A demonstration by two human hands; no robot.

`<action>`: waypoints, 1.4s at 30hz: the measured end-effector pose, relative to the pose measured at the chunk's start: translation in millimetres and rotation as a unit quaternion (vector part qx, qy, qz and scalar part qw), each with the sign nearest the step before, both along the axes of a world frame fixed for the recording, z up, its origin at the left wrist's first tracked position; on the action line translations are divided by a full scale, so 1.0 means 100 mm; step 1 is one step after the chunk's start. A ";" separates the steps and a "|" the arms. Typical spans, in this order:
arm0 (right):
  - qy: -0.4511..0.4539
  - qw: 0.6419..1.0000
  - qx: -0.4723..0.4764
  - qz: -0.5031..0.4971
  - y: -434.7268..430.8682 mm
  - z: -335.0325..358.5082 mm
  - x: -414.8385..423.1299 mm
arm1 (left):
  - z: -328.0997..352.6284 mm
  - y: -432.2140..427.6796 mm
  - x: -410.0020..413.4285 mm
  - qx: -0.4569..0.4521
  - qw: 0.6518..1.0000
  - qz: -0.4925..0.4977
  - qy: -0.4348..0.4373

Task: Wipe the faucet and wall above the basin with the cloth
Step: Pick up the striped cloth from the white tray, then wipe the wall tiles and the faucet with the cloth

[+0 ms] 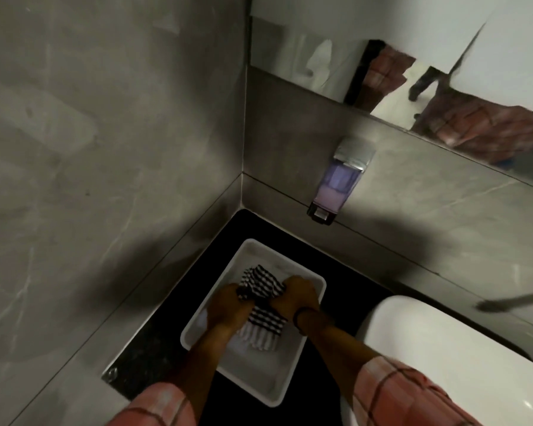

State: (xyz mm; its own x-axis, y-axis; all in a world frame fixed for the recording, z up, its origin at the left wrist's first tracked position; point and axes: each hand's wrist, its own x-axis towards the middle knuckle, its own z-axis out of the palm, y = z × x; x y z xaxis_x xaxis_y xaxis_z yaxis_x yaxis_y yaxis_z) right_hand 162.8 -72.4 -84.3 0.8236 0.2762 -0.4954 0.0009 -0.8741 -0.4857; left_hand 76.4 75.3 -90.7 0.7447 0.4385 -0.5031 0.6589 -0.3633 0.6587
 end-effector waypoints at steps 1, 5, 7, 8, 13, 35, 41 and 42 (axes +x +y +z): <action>0.015 0.999 0.037 -0.026 -0.05 0.10 0.02 | 0.04 0.05 0.00 -0.029 1.000 0.001 -0.011; 0.140 0.931 0.236 -0.240 -0.31 0.56 0.03 | 0.40 0.10 -0.06 -0.230 0.970 0.074 -0.036; 0.215 0.860 0.332 -0.323 -0.50 0.77 -0.05 | 0.65 -0.02 -0.09 -0.334 0.938 0.084 -0.043; 0.255 0.819 0.377 -0.348 -0.61 0.87 -0.11 | 0.76 -0.11 -0.10 -0.372 0.923 0.082 -0.048; 0.362 0.663 0.573 -0.318 -1.36 1.20 -0.53 | 1.20 -0.88 -0.15 -0.437 0.895 -0.008 -0.092; -0.293 0.653 0.464 -0.522 -4.52 2.89 -0.77 | -0.12 -2.59 0.07 0.326 0.849 -0.372 -0.186; -0.399 0.763 0.224 -0.456 -3.65 2.72 0.09 | -0.11 -2.61 0.05 0.320 0.854 -0.370 -0.178; -0.390 0.785 0.195 -0.440 -3.52 2.62 0.13 | -0.11 -2.61 0.06 0.316 0.857 -0.370 -0.170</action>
State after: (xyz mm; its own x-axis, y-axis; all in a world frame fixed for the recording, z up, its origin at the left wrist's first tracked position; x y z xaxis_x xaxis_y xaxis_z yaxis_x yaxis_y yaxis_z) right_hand 176.1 -424.6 178.0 0.7917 -0.5641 0.2347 -0.0901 -0.4877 -0.8683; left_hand 82.2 -185.4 -101.3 0.9929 -0.1128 -0.0389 -0.0973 -0.9541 0.2833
